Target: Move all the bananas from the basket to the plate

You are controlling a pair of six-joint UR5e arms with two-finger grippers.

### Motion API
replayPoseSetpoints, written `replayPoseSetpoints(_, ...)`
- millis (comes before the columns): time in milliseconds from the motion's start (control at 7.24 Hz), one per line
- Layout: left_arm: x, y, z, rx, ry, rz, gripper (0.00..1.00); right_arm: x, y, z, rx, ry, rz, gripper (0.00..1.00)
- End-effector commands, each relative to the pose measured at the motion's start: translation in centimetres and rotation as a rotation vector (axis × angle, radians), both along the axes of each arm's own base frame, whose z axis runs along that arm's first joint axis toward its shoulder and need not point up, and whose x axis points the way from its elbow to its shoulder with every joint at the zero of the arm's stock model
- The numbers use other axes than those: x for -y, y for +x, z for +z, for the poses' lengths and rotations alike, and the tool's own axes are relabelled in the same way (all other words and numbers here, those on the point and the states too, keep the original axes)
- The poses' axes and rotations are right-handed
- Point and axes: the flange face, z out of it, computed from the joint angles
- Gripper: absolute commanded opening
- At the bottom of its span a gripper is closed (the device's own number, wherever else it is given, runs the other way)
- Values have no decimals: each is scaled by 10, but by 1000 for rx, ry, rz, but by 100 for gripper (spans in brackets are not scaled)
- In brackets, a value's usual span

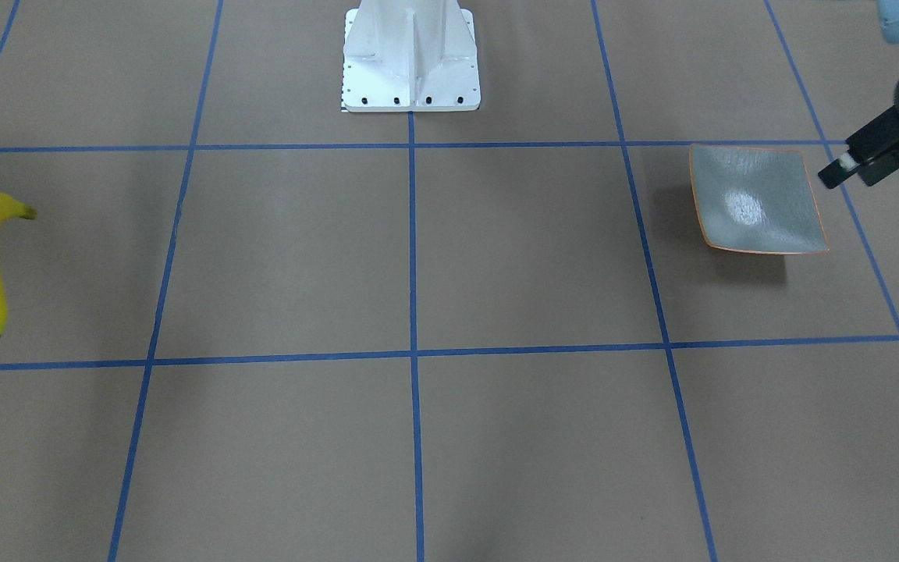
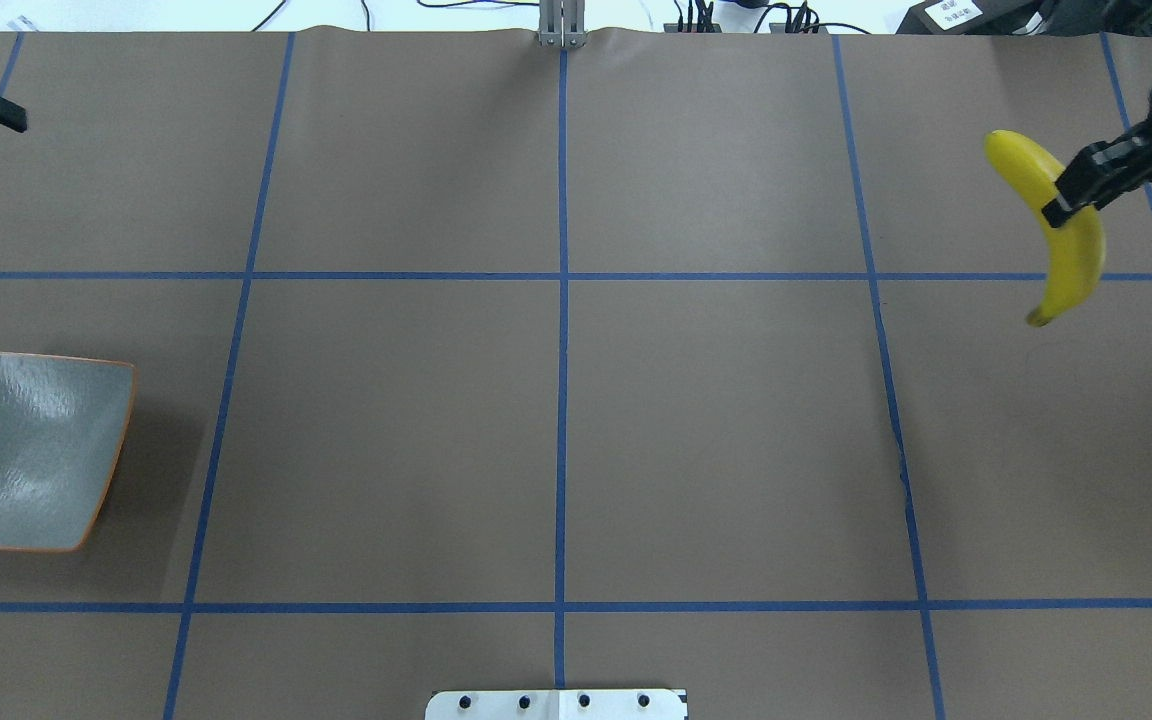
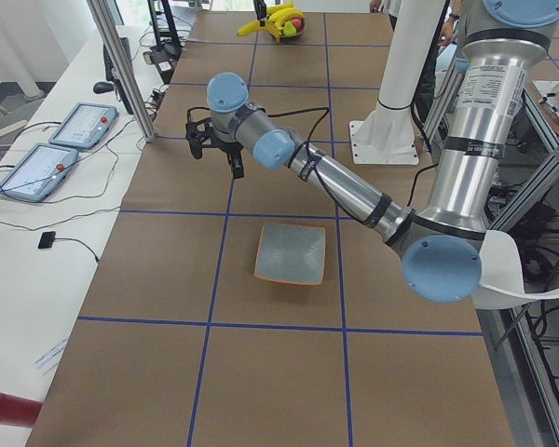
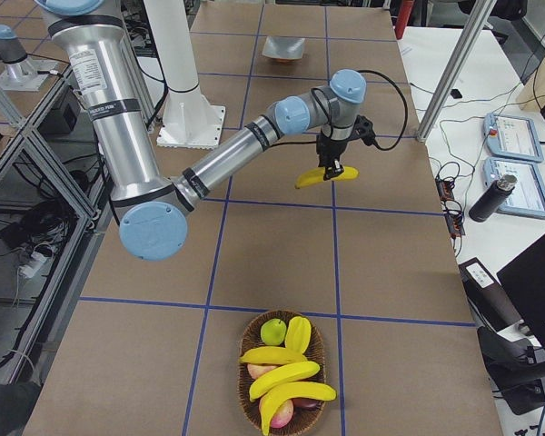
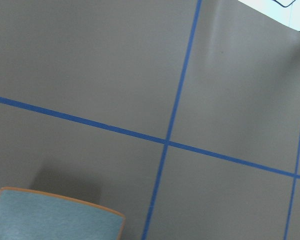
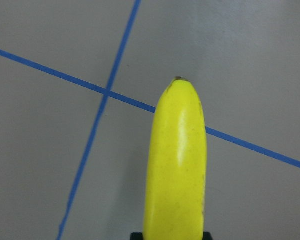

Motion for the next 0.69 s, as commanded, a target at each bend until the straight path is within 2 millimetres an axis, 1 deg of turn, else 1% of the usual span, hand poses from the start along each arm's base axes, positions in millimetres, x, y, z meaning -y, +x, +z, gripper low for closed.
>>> replayPoseSetpoints(0, 11, 60, -54, -42, -21, 51, 100, -23, -97, -95, 31, -25, 21, 0)
replayPoseSetpoints(138, 10, 96, -71, -50, -5, 109, 100, -44, -132, -122, 28, -26, 30, 0)
replayPoseSetpoints(276, 15, 120, -92, -62, -39, 119, 100, -56, -155, -142, 44, -26, 35, 0)
replayPoseSetpoints(414, 20, 141, -125, -83, -70, 120, 100, -73, -182, -170, 69, -16, 45, 0)
replayPoseSetpoints(553, 16, 154, -136, -86, -81, 121, 99, -86, -203, -197, 92, -28, 61, 0)
